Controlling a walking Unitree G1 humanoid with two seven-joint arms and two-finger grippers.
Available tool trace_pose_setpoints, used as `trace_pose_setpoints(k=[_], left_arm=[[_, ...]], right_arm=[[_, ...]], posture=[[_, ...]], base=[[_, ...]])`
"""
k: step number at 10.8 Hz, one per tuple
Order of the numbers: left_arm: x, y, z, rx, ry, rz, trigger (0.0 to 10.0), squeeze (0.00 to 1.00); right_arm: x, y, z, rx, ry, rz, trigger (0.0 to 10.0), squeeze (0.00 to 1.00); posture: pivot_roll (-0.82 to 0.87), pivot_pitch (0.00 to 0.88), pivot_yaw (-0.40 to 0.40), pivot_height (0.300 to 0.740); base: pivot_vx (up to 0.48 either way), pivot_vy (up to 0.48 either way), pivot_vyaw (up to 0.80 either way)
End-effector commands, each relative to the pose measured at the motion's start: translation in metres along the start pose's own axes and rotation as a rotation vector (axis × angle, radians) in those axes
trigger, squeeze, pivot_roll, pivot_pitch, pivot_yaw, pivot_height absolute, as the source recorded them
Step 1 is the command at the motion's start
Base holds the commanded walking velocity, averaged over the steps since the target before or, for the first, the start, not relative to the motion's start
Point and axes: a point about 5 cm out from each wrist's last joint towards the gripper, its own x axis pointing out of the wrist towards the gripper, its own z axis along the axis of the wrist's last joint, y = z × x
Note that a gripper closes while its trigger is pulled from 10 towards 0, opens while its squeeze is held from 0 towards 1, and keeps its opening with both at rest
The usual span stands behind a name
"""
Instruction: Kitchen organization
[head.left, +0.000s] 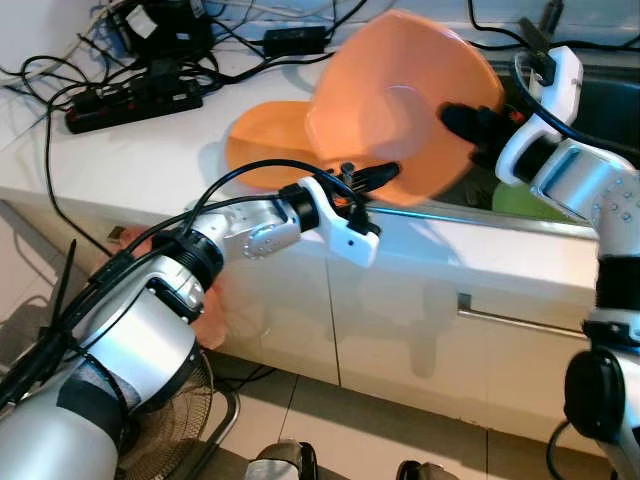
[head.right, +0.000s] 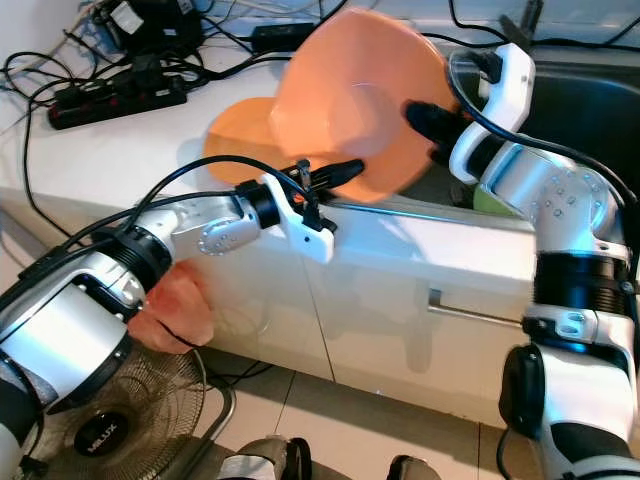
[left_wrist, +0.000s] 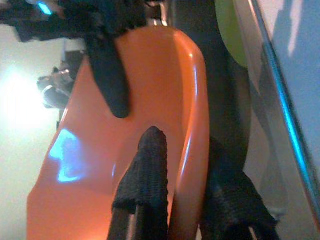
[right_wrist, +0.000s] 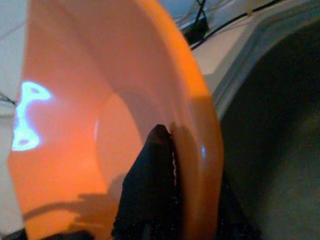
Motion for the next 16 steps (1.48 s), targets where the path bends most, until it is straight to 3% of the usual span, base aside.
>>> trace_pose_setpoints(k=[1, 5, 7, 9, 10, 11, 13, 15, 16], left_arm=[[0.009, 0.028, 0.002, -0.014, -0.028, 0.182, 10.0, 1.0], [0.016, 0.035, 0.012, -0.081, -0.077, 0.279, 10.0, 1.0], [0.015, 0.05, 0.022, -0.192, -0.172, 0.36, 10.0, 1.0], [0.013, 0.059, 0.025, -0.238, -0.207, 0.407, 10.0, 1.0], [0.008, 0.072, 0.021, -0.26, -0.206, 0.471, 10.0, 1.0], [0.002, 0.081, 0.016, -0.283, -0.188, 0.516, 10.0, 1.0], [-0.016, 0.091, -0.003, -0.396, -0.063, 0.611, 10.0, 1.0], [-0.032, 0.085, -0.023, -0.526, 0.097, 0.659, 10.0, 1.0], [-0.041, 0.076, -0.034, -0.659, 0.189, 0.673, 10.0, 1.0]], right_arm=[[-0.004, -0.013, -0.01, 0.004, 0.054, -0.074, 0.0, 0.0], [-0.006, -0.02, -0.003, 0.023, -0.013, -0.129, 0.0, 0.0], [-0.002, -0.024, 0.002, 0.041, -0.092, -0.173, 0.0, 0.0], [0.001, -0.028, 0.007, 0.047, -0.167, -0.223, 0.0, 0.0], [0.003, -0.033, 0.009, 0.051, -0.23, -0.276, 0.0, 0.0], [0.002, -0.039, 0.014, 0.041, -0.293, -0.336, 0.0, 0.0], [-0.002, -0.052, 0.019, -0.001, -0.384, -0.447, 0.0, 0.0], [-0.003, -0.062, 0.019, -0.082, -0.415, -0.53, 0.0, 0.0], [-0.005, -0.07, 0.018, -0.146, -0.406, -0.596, 0.0, 0.0]], posture=[[0.01, 0.07, 0.089, 0.74], [-0.01, 0.067, 0.074, 0.74], [0.0, 0.072, 0.071, 0.74], [0.02, 0.075, 0.074, 0.74], [0.03, 0.077, 0.08, 0.74], [0.03, 0.08, 0.086, 0.74], [0.05, 0.084, 0.092, 0.74], [0.08, 0.092, 0.094, 0.74], [0.09, 0.096, 0.095, 0.74]], base=[[0.0, 0.0, 0.0], [0.0, 0.0, 0.0], [0.0, 0.0, 0.0], [0.0, 0.0, 0.0], [0.0, 0.0, 0.0], [0.0, 0.0, 0.0], [0.0, 0.0, 0.0], [0.0, 0.0, 0.0], [0.0, 0.0, 0.0]])
